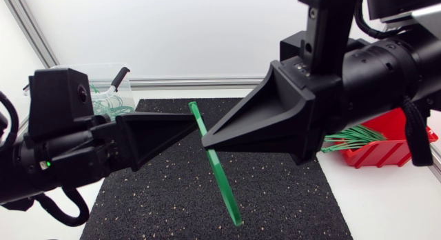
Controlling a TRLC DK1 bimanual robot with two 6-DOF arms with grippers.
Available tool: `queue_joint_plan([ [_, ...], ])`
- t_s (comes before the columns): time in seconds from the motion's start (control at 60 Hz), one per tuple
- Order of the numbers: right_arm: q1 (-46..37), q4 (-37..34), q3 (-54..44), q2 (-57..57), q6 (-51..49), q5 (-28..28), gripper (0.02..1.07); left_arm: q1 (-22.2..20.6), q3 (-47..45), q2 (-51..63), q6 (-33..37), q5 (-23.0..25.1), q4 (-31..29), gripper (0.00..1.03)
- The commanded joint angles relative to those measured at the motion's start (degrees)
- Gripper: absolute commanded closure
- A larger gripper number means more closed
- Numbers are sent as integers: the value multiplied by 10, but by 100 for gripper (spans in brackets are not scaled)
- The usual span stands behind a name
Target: Take a green cable tie from the red box, thread the tail through the head to close it, then place it in the transparent bin on the left.
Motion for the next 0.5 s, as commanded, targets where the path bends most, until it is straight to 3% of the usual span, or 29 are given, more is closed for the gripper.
queue_joint_plan([
  [0.0, -6, -3, -10, -3, 17, -3, 101, -5, 4, 3, 10, -1, 11, 99],
  [0.483, -11, -2, -17, 7, 17, -3, 101, -15, 8, -2, 11, -17, 6, 99],
])
